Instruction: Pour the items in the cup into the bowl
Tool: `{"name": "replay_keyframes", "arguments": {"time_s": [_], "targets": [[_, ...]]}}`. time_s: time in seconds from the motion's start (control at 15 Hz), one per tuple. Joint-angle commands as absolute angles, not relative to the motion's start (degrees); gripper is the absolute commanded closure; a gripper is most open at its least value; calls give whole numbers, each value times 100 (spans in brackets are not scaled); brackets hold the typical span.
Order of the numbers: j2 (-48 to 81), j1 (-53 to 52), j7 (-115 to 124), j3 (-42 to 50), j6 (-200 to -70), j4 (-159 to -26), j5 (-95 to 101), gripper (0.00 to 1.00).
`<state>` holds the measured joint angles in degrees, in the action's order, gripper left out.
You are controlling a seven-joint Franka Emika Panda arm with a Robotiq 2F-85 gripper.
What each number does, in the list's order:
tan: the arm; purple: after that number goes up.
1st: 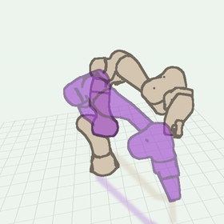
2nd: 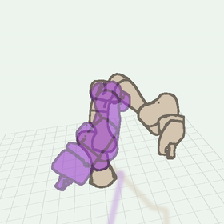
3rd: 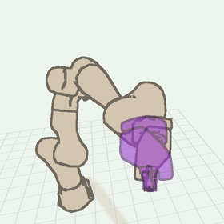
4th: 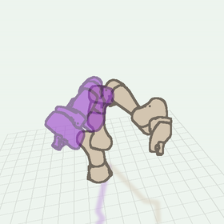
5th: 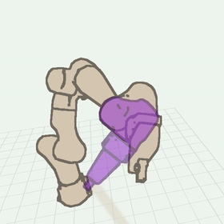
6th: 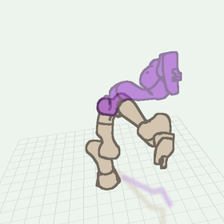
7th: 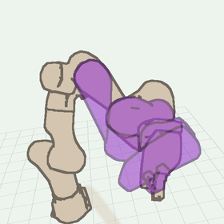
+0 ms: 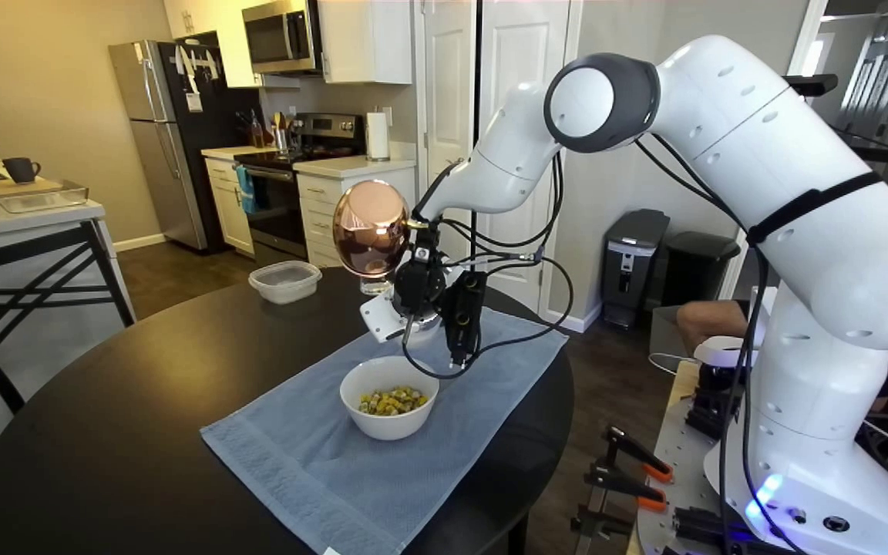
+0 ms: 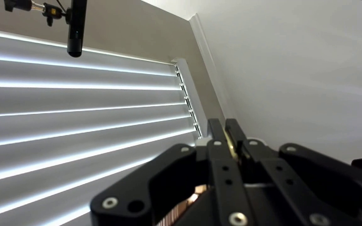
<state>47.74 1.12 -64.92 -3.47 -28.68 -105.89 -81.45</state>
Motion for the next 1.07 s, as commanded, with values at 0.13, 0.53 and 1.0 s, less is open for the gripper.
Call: {"name": "replay_keyframes", "arguments": {"time_s": [0.13,0.53,1.0], "targets": [[4609,-10,-6300,-185,-2804,-11033,-8217,96],[4373,-104,-6008,284,-3140,-11161,-7662,96],[3692,16,-5742,768,-3599,-10751,-6453,96]]}}
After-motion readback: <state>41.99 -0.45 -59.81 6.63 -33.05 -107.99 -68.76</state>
